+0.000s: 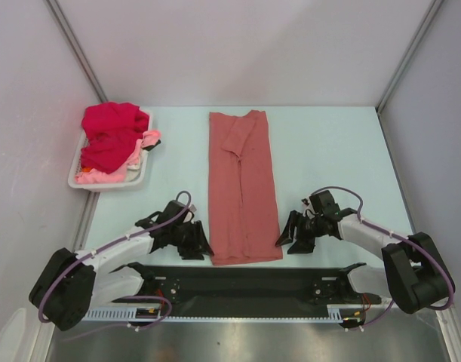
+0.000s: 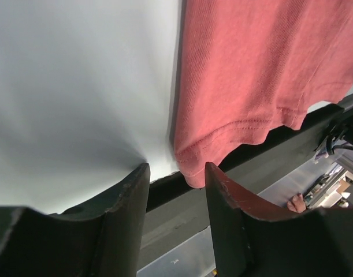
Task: Fold and stack the t-shirts
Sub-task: Fold the tshirt
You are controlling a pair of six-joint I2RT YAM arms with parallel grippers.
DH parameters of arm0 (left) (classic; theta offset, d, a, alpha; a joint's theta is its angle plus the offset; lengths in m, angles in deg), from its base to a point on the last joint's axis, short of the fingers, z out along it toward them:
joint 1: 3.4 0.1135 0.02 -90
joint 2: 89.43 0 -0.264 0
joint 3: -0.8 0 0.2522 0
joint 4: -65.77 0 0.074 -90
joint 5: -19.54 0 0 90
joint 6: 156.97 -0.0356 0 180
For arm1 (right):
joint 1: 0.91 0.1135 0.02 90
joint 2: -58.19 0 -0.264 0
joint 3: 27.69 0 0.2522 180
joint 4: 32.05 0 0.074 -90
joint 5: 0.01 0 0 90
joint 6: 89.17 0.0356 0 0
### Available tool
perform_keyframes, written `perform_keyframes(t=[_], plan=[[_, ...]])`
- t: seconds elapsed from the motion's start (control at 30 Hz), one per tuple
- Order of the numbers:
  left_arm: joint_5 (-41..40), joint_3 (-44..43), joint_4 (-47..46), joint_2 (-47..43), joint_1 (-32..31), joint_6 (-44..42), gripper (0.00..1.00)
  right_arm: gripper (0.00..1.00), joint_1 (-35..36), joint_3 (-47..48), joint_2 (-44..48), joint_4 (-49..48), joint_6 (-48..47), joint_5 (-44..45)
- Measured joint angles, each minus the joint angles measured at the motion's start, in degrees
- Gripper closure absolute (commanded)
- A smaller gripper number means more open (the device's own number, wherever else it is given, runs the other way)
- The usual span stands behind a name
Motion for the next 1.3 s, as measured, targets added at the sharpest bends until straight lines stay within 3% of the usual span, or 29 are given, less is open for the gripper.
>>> perform_keyframes(t=[0.37,0.93,1.0,1.13,1.3], plan=[[0.72,0.13,-0.55,1.16,-3.02,0.81,0.54,0.48,0.76,-1.60,-0.07,-3.13,1.70,-0.22],[1.75,0.24,-2.84,2.95,-3.08,1.81,0.62,0.52,2.47,-2.16,-0.92,-5.33,2.62,-0.52],[1.73,0.24,-3.06,3.15,-3.08,1.81,0.59,0.52,2.47,-2.47,-0.92,-5.55,2.75,-0.85],[2.71,-0.13,-4.17,3.39,-3.19,2.34,0.39,0.53,2.51,-2.67,-0.81,-5.60,2.73,-0.96],[1.73,-0.17,-3.93,1.73,-3.28,2.75,0.46,0.53,2.49,-3.06,-0.55,-5.88,2.78,-1.16]])
